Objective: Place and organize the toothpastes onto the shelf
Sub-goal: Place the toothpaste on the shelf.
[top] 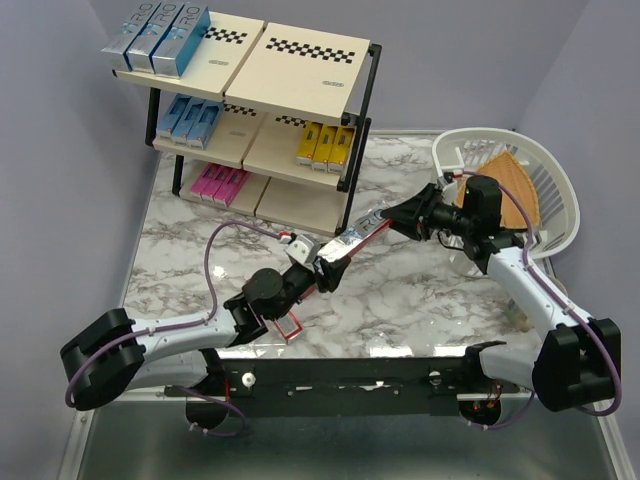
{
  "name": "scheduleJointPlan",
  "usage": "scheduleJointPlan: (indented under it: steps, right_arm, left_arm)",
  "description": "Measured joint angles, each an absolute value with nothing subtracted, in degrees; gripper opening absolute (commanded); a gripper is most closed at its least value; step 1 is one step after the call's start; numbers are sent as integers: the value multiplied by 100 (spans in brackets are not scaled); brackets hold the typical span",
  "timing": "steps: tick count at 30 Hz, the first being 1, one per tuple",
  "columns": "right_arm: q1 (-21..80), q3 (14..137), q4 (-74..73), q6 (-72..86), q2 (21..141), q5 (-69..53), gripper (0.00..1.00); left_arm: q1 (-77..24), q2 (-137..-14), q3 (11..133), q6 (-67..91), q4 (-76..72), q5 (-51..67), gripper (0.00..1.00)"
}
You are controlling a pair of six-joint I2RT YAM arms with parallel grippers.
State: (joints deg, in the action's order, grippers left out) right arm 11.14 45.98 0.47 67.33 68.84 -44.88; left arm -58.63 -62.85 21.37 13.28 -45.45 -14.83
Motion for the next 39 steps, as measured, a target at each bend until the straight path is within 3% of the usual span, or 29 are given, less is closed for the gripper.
scheduleJointPlan:
  steps: [10, 13, 14, 17, 20, 25, 39]
  right_arm:
    - [998, 4469, 429, 7000, 6884, -4488, 34]
    - [993, 4469, 504, 7032, 6884, -4491, 47]
    - [993, 4469, 504, 7032, 6884, -4493, 58]
    - [996, 4473, 462, 6973, 6884, -4552, 78]
    - [1013, 4497, 294, 6882, 6884, -4674, 86]
    - [1017, 4724, -25, 6615, 6884, -4790, 91]
    - [956, 5671, -1116, 5356, 6858, -4709, 92]
  left_arm:
    - [-5863, -6709, 2255, 1127, -5037, -1496, 50]
    - [-5863, -6705, 2274, 1092, -5048, -1494, 43]
    - [-5863, -6698, 2274, 1092, -5046, -1492, 41]
    - [-5863, -6580, 2274, 1098, -4945, -1450, 35]
    - [-5867, -6340, 2283, 1118, -4906, -1444, 30]
    - [-5863, -5981, 2283, 1116, -4584, -1424, 20]
    - [-5863, -5564, 2821, 849, -3483, -1417, 20]
